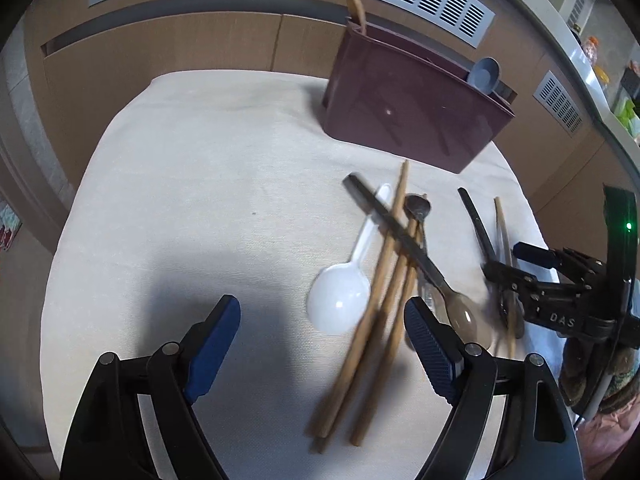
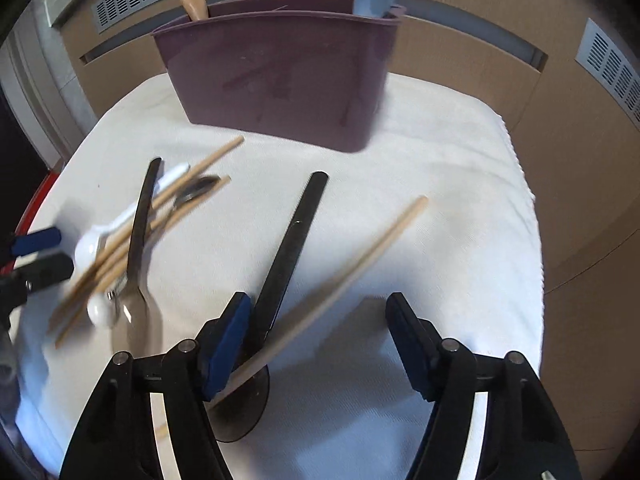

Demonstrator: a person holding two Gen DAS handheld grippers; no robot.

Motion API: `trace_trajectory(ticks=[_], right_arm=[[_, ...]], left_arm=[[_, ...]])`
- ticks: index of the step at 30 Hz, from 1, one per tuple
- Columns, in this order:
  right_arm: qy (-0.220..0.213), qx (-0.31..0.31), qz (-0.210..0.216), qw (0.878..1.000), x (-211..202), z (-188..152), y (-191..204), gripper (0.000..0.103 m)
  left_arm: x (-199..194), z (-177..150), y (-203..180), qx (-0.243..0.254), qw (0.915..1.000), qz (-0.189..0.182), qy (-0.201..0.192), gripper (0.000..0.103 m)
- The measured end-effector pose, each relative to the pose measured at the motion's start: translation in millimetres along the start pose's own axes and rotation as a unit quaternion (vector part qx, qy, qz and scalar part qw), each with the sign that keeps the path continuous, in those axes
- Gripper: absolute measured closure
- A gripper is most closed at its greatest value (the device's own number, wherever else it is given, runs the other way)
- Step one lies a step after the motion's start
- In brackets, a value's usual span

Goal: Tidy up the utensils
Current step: 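Open both tools to drop the spoons into the caddy and withdraw, then grasp the white-tipped teaspoon with the left tool while the right tool grasps a wooden chopstick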

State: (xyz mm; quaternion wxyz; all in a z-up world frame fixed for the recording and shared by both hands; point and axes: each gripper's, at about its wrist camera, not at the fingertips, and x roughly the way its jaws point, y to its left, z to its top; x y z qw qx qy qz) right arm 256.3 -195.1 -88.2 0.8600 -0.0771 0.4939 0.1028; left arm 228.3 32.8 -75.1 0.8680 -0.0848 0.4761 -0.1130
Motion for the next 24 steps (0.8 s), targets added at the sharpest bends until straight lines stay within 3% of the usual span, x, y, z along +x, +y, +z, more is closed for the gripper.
trace_trajectory(ticks=[5,12,15,17,24], right_arm=[[-0.020,-0.011,-0.029,0.999,-20.4,-22.2,-13.7,0.036],[-0.059,0.007,-0.032,0.998,-52.1,-44.7,-21.1,0.035],[-0.073,0.015,-0.030,0.997,-61.1,-50.2,-26.1,0.033],[-0.077,0.021,-0.028,0.996,-56.5,-49.0,-29.4,0.032],[-0.089,0.039,-0.019,0.995,-60.2,-55.6,-36.1,0.032]], left_arm=[[6.9,-2.1,-23.7,0.028,0.9995,-0.010,0.014,0.019],[7.2,4.6,-64.0,0.067,0.9969,-0.040,0.012,0.020],[0.4,-6.7,-76.7,0.104,0.9935,-0.043,0.011,0.038],[-3.7,-15.3,-76.9,0.106,0.9931,-0.048,0.010,0.063],[-0.2,-28.2,-70.8,0.090,0.9958,-0.014,0.002,0.067]])
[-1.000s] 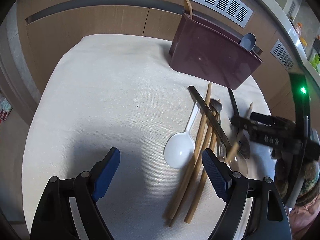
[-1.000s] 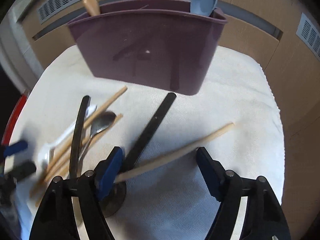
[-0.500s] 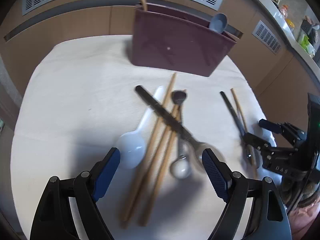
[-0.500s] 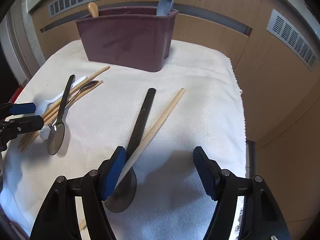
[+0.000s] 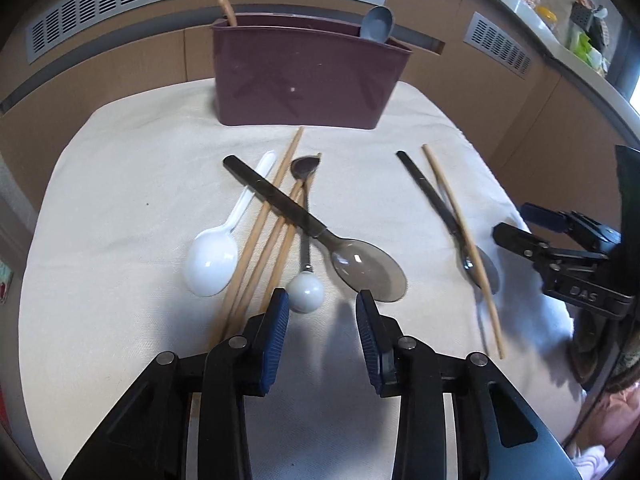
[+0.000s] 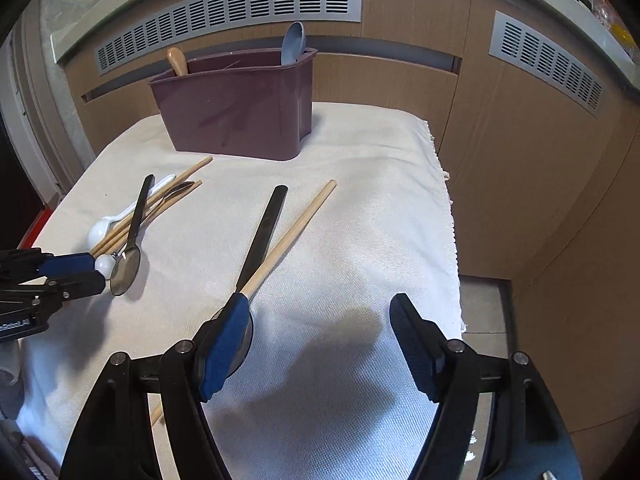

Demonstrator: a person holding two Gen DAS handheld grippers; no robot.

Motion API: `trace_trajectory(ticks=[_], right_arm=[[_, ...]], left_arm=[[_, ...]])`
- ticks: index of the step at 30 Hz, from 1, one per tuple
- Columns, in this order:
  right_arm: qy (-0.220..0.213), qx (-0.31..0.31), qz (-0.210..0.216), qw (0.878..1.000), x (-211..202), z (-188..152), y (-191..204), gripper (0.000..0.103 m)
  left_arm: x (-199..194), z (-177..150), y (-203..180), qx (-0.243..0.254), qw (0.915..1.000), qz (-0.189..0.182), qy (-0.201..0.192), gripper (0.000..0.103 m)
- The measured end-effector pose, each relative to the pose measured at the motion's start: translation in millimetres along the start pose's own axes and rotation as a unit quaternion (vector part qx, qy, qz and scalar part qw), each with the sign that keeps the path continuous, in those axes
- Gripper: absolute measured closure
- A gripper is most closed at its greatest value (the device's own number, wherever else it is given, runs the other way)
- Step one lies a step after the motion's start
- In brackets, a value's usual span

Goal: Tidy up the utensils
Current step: 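Grasp the white-tipped teaspoon with the left tool while the right tool grasps a wooden chopstick, then lift the teaspoon with the left tool while the right tool lifts the chopstick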

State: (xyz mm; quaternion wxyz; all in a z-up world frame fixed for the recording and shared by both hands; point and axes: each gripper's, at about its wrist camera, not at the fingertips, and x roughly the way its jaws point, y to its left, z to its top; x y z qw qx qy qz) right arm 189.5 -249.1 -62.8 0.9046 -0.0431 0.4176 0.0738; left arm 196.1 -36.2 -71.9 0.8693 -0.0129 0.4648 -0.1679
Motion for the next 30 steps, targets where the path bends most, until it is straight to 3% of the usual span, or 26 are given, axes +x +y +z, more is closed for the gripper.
trace_trajectory(ticks=[6,8,9,11,15,18,22,24,25,30], right_arm=[[-0.005,0.008,-0.009,1.000,-5.3,-2.0,-1.3,0.032],[-0.009,0.010,-0.011,1.000,-5.8,1.7,-0.5,0.032],[-0.012,0.011,-0.012,1.000,-5.2,5.2,0.4,0.032],[-0.015,0.019,-0.015,1.000,-0.3,16.2,2.2,0.033],[-0.007,0.026,-0.025,0.999,26.6,44.0,8.9,0.047],[0.031,0.038,-0.047,0.998,61.2,63.6,14.1,0.057],[0.061,0.057,-0.034,0.996,82.5,68.7,19.1,0.065],[0.062,0.051,-0.022,0.997,82.7,69.1,24.7,0.089],[0.064,0.042,-0.014,0.997,82.1,68.9,28.6,0.095],[0.053,0.032,0.019,0.998,61.2,60.9,33.3,0.097]], left_arm=[[16.6,1.0,-5.4,0.013,0.9995,0.028,-0.005,0.068],[17.1,-2.8,-12.1,0.035,0.9978,0.053,-0.019,0.076],[16.5,-3.0,-12.0,0.035,0.9976,0.054,-0.022,0.081],[9.6,-1.2,-6.5,0.021,0.9987,0.038,-0.028,0.081],[-17.8,1.9,1.3,0.016,0.9968,0.033,-0.071,0.081],[-32.4,3.8,7.2,0.011,0.9953,0.029,-0.092,0.081],[-45.2,3.0,15.7,0.002,0.9938,0.021,-0.109,0.081],[-50.6,4.3,18.3,-0.002,0.9930,0.016,-0.117,0.081],[-53.2,5.1,18.7,-0.002,0.9927,0.014,-0.120,0.081],[-74.4,11.6,16.3,0.002,0.9887,0.016,-0.149,0.081]])
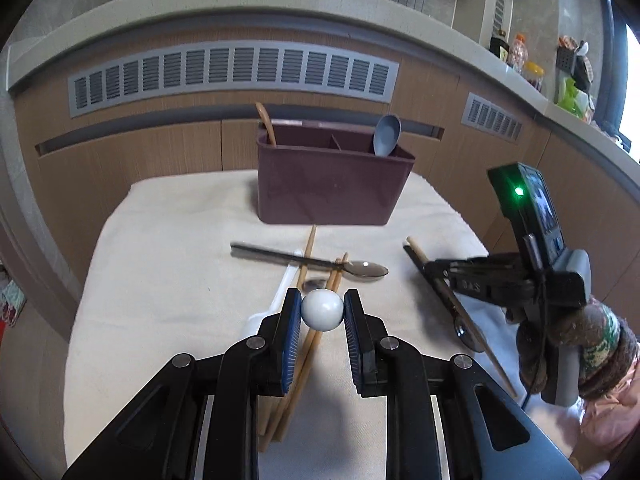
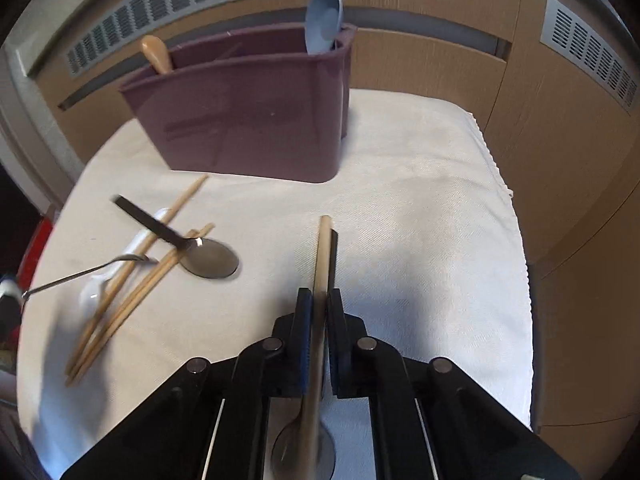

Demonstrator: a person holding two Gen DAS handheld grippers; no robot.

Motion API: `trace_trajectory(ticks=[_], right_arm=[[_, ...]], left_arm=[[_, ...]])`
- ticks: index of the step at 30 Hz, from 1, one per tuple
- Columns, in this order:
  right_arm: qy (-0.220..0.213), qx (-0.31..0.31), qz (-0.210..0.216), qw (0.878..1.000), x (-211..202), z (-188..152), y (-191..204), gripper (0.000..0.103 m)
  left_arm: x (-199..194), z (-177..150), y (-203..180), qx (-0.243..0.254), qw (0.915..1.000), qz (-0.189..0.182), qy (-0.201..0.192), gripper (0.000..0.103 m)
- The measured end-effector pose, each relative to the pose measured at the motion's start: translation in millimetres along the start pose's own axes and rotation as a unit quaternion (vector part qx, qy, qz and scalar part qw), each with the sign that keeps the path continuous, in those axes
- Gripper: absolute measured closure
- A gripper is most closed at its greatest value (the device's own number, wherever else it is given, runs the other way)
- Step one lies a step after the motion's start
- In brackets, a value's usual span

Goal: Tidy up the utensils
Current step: 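Lift the teaspoon with the left tool while the right tool lifts the chopstick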

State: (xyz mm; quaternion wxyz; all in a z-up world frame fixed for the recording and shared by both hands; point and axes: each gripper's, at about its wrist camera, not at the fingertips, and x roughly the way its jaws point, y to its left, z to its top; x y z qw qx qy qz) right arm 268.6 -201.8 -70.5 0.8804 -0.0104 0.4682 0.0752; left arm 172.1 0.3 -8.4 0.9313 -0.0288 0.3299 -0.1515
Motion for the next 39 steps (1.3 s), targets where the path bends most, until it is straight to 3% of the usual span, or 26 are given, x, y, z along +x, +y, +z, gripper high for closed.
trace_trajectory(ticks=[9,23,29,35,39], right_arm=[[-0.093,-0.003,0.037,0.995,-90.8,-18.9,-1.5,0.097],[-0.200,-0.032,0.046,0.978,-177.2,-22.3,17.7,0.097],[-0.269,-0.049,0.038,0.961,-223.8,12.5,24.5,0.097],[-0.365,-0.059,0.012,0.929,-289.2,79.3,28.0,0.097],[-0.395,-0.052,0.005,0.917,-302.0,119.3,29.4,0.097]], left_arm=[[-44.1,15.6,-12.9,0.018,0.9985,0.002,-0.051,0.081],[-79.7,42.4,-34.3,0.027,0.9969,-0.027,-0.069,0.081],[-98.3,96.7,-40.9,0.038,0.9930,-0.034,-0.107,0.081],[-116.6,181.5,-45.7,0.049,0.9829,-0.022,-0.176,0.081],[-113.2,226.4,-41.4,0.042,0.9757,-0.019,-0.214,0.081]])
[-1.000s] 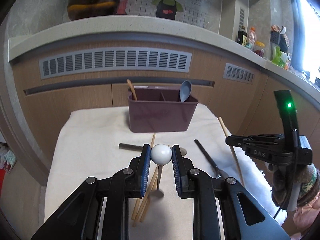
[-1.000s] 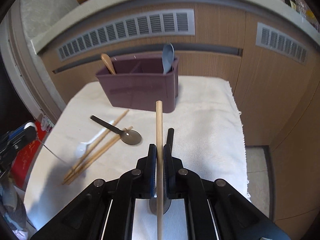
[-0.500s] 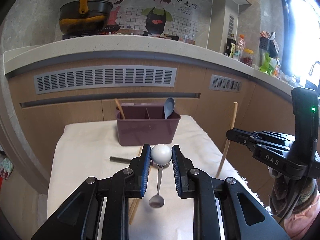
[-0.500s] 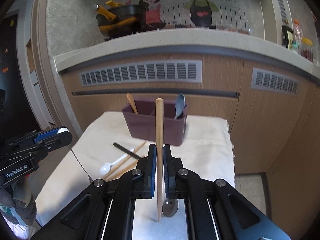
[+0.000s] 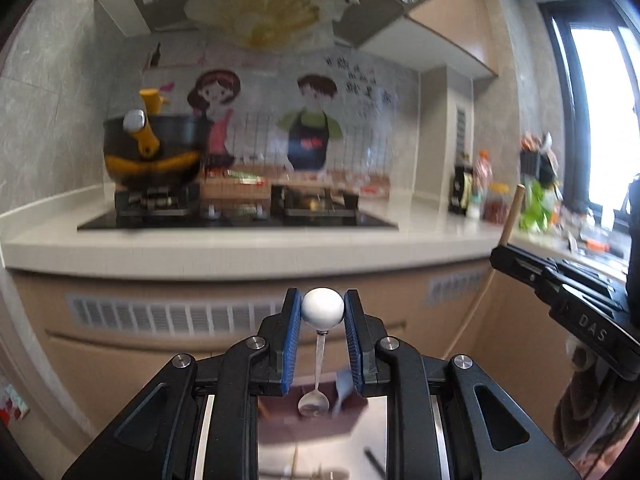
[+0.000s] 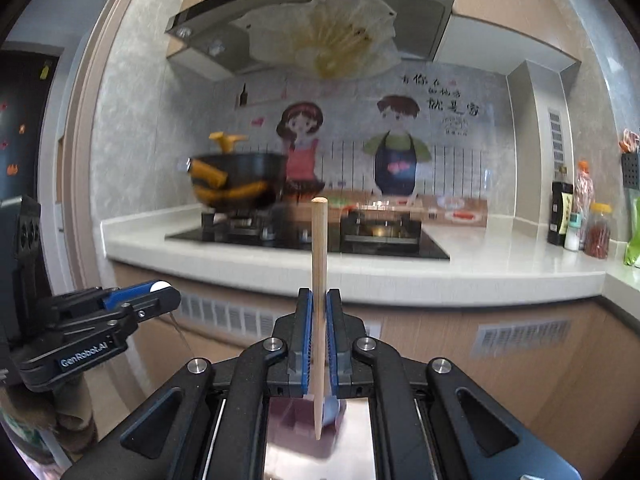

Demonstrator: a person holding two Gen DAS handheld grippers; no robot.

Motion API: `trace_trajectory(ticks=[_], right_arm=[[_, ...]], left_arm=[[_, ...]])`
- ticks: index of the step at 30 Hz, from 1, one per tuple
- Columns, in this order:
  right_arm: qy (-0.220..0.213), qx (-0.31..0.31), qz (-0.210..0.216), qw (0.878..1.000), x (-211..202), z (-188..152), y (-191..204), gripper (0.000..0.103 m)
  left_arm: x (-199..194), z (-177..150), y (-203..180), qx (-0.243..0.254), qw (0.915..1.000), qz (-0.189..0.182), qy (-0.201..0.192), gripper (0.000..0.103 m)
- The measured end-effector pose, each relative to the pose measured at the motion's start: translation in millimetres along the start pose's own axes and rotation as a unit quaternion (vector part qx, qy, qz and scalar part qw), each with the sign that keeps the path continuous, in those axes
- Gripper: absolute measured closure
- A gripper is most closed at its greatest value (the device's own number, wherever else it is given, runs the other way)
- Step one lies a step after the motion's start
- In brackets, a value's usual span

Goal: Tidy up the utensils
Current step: 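Lift the teaspoon with the left tool while the right tool lifts the chopstick, then lower the teaspoon into the caddy with the left tool while the right tool lowers the chopstick in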

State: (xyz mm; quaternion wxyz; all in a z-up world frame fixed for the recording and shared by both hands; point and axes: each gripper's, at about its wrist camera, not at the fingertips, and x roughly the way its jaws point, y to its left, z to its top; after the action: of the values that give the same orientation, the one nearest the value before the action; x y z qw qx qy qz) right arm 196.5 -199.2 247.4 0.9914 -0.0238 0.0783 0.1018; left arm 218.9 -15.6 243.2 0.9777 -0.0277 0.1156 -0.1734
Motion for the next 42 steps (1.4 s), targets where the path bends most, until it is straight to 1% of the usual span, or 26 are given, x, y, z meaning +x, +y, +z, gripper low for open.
trace_trajectory(ticks=[1,3,7,9,15,20,26,32,37,42], right_arm=[[-0.004,-0.002,-0.004,1.000,6.2,2.5,-0.3,0.097],[-0.007,-0.006,-0.010,1.000,23.3,4.4,1.0,0.097],[0.009,-0.012,-0.011,1.000,60.4,-6.0,3.9,0.097],[0.020,-0.013,-0.014,1.000,77.7,-15.2,4.5,0.097],[0.078,0.001,-0.010,0.997,132.3,-51.7,0.5,0.097],[0.120,0.009,-0.007,0.993,160.7,-79.9,-4.2,0.097],[0.162,0.015,-0.002,0.987,183.6,-108.7,-5.7,0.097],[0.198,0.023,0.002,0.980,196.9,-133.5,-7.9,0.097],[0.222,0.033,0.000,0.975,203.7,-146.4,-13.8,0.097],[0.235,0.034,-0.004,0.971,208.1,-154.2,-15.6,0.096]], left_arm=[[7.6,5.5,2.5,0.000,0.9999,0.006,-0.008,0.081],[23.7,11.5,7.8,0.001,0.9999,0.010,-0.012,0.081],[59.4,6.0,21.2,0.001,0.9999,0.010,0.003,0.081],[78.0,-3.1,27.5,-0.001,0.9998,0.014,0.015,0.081],[126.0,-39.6,49.3,-0.019,0.9979,0.005,0.061,0.081],[159.3,-71.2,59.1,-0.030,0.9944,0.001,0.101,0.081],[187.8,-103.1,63.1,-0.039,0.9891,-0.003,0.142,0.081],[203.2,-126.8,64.7,-0.045,0.9842,-0.004,0.171,0.081],[213.5,-140.7,65.3,-0.053,0.9798,-0.005,0.193,0.081],[221.2,-154.7,63.6,-0.056,0.9754,-0.004,0.213,0.080]])
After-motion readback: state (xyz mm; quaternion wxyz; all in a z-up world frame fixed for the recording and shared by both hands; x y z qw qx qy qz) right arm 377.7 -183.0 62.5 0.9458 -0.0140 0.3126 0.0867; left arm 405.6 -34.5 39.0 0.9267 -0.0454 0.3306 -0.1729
